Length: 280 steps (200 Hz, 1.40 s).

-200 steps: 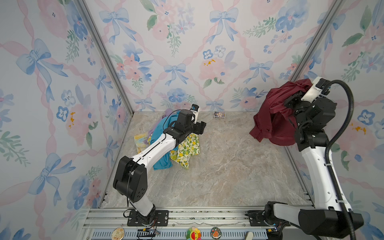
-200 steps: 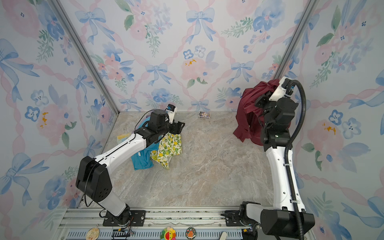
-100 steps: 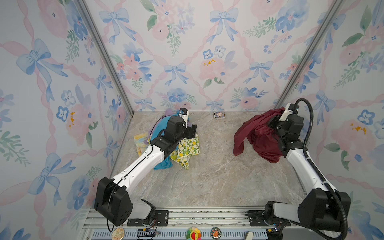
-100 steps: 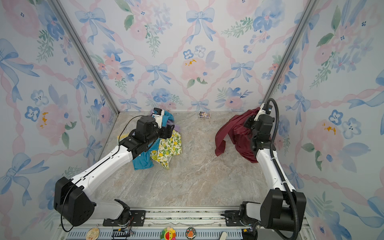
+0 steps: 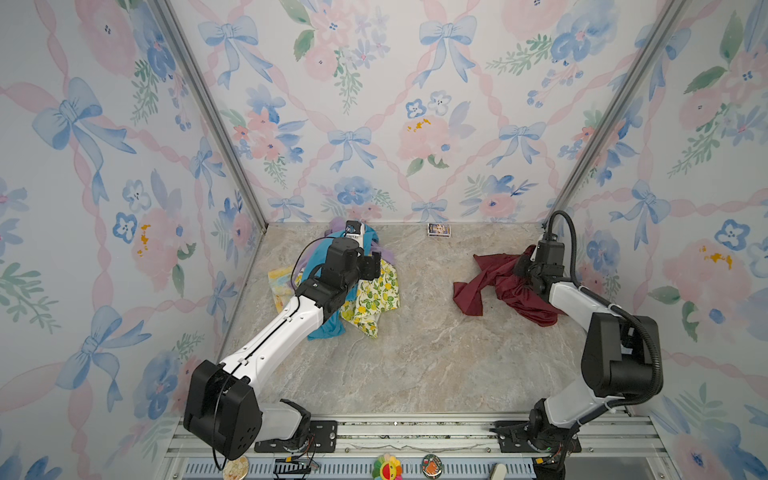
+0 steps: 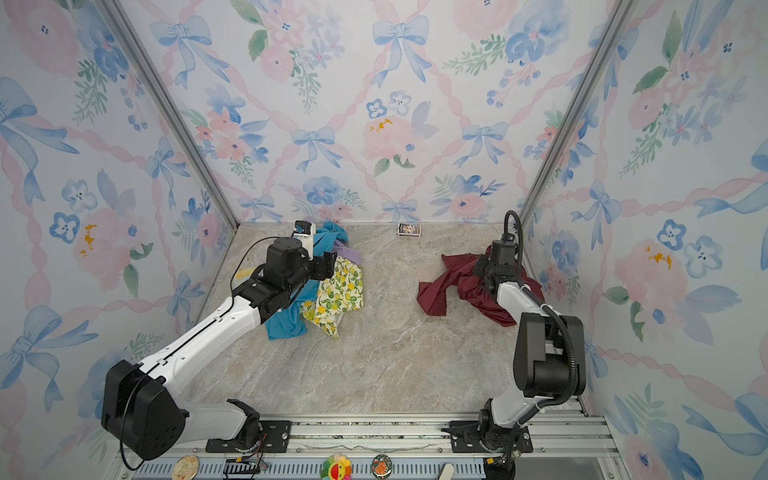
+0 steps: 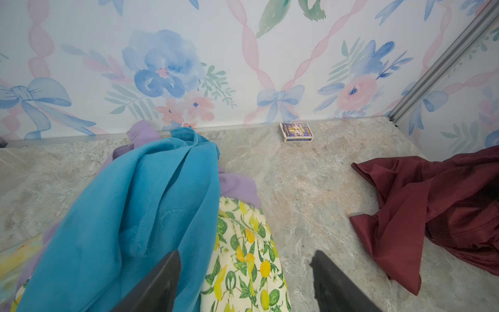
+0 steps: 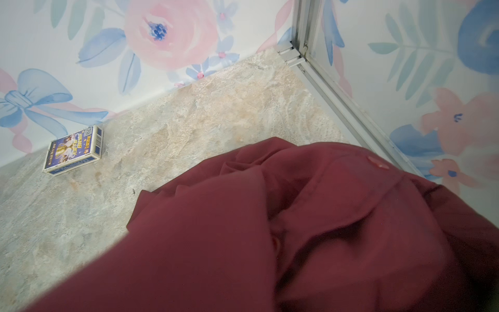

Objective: Pick out a specific cloth from the pile

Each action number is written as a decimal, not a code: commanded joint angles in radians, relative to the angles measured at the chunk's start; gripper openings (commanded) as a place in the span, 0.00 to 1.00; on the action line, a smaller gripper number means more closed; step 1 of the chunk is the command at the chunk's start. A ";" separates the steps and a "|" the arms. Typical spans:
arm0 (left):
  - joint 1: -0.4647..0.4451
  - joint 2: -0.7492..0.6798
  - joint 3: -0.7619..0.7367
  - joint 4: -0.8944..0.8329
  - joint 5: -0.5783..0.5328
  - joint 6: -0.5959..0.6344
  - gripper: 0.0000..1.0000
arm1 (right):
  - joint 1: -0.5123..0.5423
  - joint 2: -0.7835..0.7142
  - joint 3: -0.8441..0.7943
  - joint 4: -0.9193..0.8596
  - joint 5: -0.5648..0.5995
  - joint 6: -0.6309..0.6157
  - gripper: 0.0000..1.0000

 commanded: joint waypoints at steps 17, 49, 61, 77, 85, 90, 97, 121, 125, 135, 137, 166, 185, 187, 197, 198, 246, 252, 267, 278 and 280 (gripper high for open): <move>0.030 -0.017 -0.033 0.044 0.006 -0.023 0.78 | 0.037 0.143 0.175 -0.133 -0.036 0.062 0.00; 0.048 -0.002 -0.040 0.059 0.023 -0.024 0.78 | 0.071 0.299 0.355 -0.243 -0.034 0.075 0.00; 0.052 0.004 -0.045 0.060 0.026 -0.023 0.78 | 0.073 0.349 0.416 -0.289 -0.020 0.081 0.00; 0.060 0.010 -0.052 0.065 0.021 -0.022 0.78 | 0.073 0.400 0.480 -0.340 0.005 0.081 0.00; 0.066 0.011 -0.057 0.068 0.025 -0.022 0.78 | 0.073 0.422 0.507 -0.365 0.018 0.078 0.00; 0.069 0.013 -0.058 0.070 0.027 -0.023 0.78 | 0.073 0.436 0.523 -0.379 0.025 0.074 0.00; 0.073 0.012 -0.064 0.074 0.027 -0.022 0.78 | 0.069 0.457 0.553 -0.405 0.024 0.077 0.00; 0.089 0.021 -0.078 0.088 0.033 -0.028 0.78 | 0.066 0.500 0.638 -0.476 0.013 0.070 0.04; 0.090 0.024 -0.078 0.088 0.033 -0.029 0.78 | 0.067 0.503 0.652 -0.493 0.014 0.071 0.09; 0.094 0.029 -0.078 0.089 0.039 -0.031 0.78 | 0.068 0.498 0.669 -0.513 0.009 0.073 0.22; 0.094 0.030 -0.078 0.091 0.038 -0.032 0.78 | 0.069 0.496 0.670 -0.515 0.009 0.074 0.24; 0.099 0.034 -0.081 0.099 0.034 -0.039 0.79 | 0.077 0.423 0.661 -0.535 0.032 0.080 0.64; 0.099 0.027 -0.085 0.099 0.019 -0.037 0.81 | 0.079 0.367 0.657 -0.564 0.038 0.082 0.78; 0.099 0.025 -0.084 0.099 0.019 -0.037 0.81 | 0.079 0.360 0.656 -0.566 0.039 0.082 0.79; 0.099 0.019 -0.087 0.100 0.009 -0.039 0.82 | 0.085 0.325 0.645 -0.576 0.059 0.082 0.83; 0.098 0.018 -0.087 0.100 0.008 -0.039 0.82 | 0.086 0.322 0.645 -0.576 0.062 0.082 0.83; 0.096 -0.013 -0.098 0.099 -0.020 -0.039 0.84 | 0.104 0.154 0.571 -0.594 0.073 0.082 0.92; 0.097 -0.016 -0.099 0.098 -0.023 -0.036 0.84 | 0.105 0.138 0.564 -0.596 0.068 0.079 0.93; 0.097 -0.024 -0.112 0.100 -0.033 -0.034 0.84 | 0.105 0.126 0.559 -0.617 0.058 0.065 0.95; 0.097 -0.025 -0.120 0.102 -0.036 -0.033 0.84 | 0.106 0.134 0.561 -0.635 0.055 0.050 0.95; 0.097 -0.023 -0.120 0.102 -0.036 -0.033 0.84 | 0.106 0.136 0.560 -0.639 0.056 0.048 0.95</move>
